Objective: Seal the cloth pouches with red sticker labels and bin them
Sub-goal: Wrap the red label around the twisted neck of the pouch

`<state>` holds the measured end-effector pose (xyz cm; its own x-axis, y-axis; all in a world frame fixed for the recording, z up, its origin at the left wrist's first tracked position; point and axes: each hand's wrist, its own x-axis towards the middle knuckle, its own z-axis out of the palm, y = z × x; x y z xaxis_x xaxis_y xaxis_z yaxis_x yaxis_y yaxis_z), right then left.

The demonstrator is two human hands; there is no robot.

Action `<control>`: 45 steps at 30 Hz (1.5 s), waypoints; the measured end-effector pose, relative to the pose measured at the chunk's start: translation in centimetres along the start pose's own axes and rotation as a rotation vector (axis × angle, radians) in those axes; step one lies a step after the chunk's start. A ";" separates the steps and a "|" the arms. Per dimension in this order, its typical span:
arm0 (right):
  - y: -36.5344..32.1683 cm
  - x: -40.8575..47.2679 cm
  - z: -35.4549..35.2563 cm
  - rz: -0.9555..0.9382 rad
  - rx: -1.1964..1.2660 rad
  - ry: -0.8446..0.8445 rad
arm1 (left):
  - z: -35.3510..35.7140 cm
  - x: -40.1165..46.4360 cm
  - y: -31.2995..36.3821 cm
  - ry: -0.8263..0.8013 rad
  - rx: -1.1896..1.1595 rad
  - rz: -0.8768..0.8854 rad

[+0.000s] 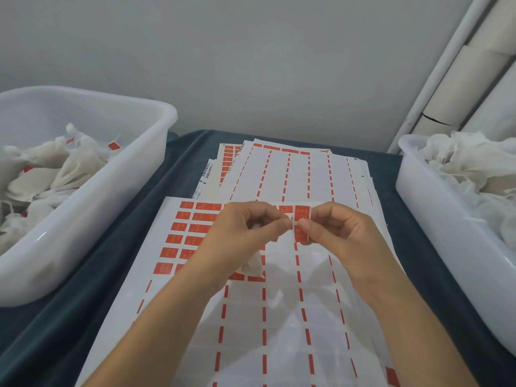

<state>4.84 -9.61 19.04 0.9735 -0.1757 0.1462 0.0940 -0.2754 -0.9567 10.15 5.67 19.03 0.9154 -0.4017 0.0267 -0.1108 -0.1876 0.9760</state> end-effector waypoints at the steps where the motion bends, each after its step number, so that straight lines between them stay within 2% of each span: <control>1: 0.0 0.0 0.0 -0.003 -0.004 0.002 | 0.0 0.0 0.0 0.000 0.000 -0.003; 16: -0.3 0.0 -0.1 -0.045 -0.083 0.005 | 0.0 0.0 -0.1 0.071 -0.006 0.034; 19: -0.5 0.1 -0.2 -0.040 -0.121 0.028 | -0.1 0.0 0.0 0.103 -0.021 -0.020; 22: -0.8 0.2 -1.0 0.007 -0.059 0.070 | -0.4 -0.1 0.5 0.075 -0.110 -0.085; 28: -0.7 0.0 -0.4 0.055 0.016 -0.010 | -0.3 -0.5 1.2 0.024 -0.165 -0.109; 38: -0.1 0.2 -0.6 0.000 0.061 0.068 | -0.2 -0.6 1.3 0.003 -0.177 -0.116; 43: -0.2 0.6 -1.1 0.016 0.107 0.186 | -0.6 -0.5 1.2 0.020 -0.198 -0.125; 45: -0.6 0.6 -1.2 0.051 0.172 0.137 | -0.8 -0.4 1.1 0.021 -0.207 -0.125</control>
<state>5.11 -10.64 20.03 0.9415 -0.3154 0.1184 0.0911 -0.1000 -0.9908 9.95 6.35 20.30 0.9252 -0.3673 -0.0951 0.0838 -0.0466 0.9954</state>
